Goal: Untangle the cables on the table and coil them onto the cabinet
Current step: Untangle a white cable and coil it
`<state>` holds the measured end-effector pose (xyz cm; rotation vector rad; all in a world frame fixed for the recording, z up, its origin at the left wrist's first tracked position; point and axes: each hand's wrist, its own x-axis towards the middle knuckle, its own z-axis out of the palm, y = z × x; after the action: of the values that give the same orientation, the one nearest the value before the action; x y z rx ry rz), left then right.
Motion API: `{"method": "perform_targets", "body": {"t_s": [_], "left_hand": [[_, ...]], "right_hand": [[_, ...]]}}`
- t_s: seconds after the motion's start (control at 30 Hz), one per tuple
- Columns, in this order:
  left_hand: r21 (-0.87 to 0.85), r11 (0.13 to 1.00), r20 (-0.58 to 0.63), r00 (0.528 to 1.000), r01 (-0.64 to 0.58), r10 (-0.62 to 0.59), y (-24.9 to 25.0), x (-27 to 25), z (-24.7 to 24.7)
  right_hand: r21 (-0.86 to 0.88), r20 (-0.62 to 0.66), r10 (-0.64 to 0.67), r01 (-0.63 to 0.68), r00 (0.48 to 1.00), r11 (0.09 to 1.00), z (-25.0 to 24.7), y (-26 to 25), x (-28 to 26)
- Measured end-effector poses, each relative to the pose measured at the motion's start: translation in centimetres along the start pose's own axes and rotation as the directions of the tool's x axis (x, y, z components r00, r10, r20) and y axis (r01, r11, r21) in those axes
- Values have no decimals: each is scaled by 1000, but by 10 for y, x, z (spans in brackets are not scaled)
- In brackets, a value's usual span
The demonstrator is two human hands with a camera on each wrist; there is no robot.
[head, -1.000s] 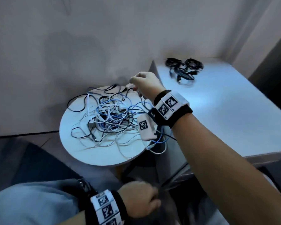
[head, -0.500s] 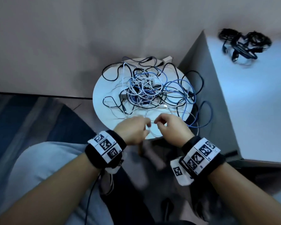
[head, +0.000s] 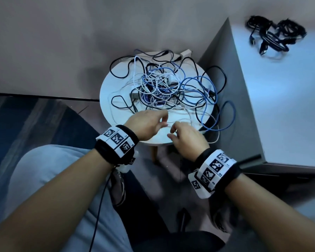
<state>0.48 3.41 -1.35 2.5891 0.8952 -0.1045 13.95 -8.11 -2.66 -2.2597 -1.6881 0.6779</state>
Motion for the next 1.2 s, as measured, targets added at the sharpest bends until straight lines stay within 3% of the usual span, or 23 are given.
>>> {"method": "perform_targets", "body": {"t_s": [0.1, 0.17, 0.23, 0.37, 0.5, 0.57, 0.63, 0.73, 0.77, 0.87, 0.93, 1.0, 1.1, 1.13, 1.2], "left_hand": [[-226, 966, -326, 944, -128, 49, 8, -4, -10], [-311, 934, -423, 906, -176, 30, 13, -5, -14], [-304, 936, -449, 893, -177, 24, 13, -4, -15], [-278, 952, -488, 872, -131, -23, 11, 1, -13], [-329, 934, -569, 819, -139, -79, 16, 1, -16], [-455, 871, -546, 831, -185, -109, 21, -4, -18], [-640, 726, -448, 890, -251, -87, 33, -10, -20], [-879, 428, -190, 977, -212, 94, 53, -20, -20], [-899, 397, -127, 978, -184, 165, 58, -23, -19], [-844, 490, -60, 947, -217, 316, 66, -31, -15], [-811, 535, -68, 946, -238, 318, 68, -31, -15], [-828, 507, -123, 959, -240, 254, 68, -29, -15], [-893, 416, -135, 983, -174, 121, 62, -23, -20], [-889, 430, -130, 987, -159, 95, 59, -21, -21], [-850, 499, -153, 985, -171, 77, 54, -17, -23]], "right_hand": [[292, -124, -13, 49, 992, 955, -29, 0, 7], [582, -154, 6, 85, 988, 809, -51, -6, 5], [750, -194, -11, 155, 981, 643, -70, -14, 0], [909, -224, -58, 230, 973, 349, -96, -24, -10], [996, -8, -109, -1, 994, -89, -111, -33, -20], [975, 23, -153, -56, 988, -215, -115, -37, -23], [970, -22, -135, -11, 991, -241, -116, -40, -23], [971, -77, -32, 68, 996, -231, -113, -42, -20], [972, -84, 5, 83, 996, -220, -111, -42, -18], [975, -113, 78, 126, 990, -184, -108, -41, -15], [986, -103, 96, 115, 990, -122, -109, -38, -14], [995, -62, 182, 46, 981, 93, -105, -30, -7], [730, -227, 293, -37, 929, 682, -95, -14, 0], [592, -304, 267, -38, 915, 805, -92, -13, 0], [349, -454, 123, 50, 882, 936, -86, -19, -7]]}}
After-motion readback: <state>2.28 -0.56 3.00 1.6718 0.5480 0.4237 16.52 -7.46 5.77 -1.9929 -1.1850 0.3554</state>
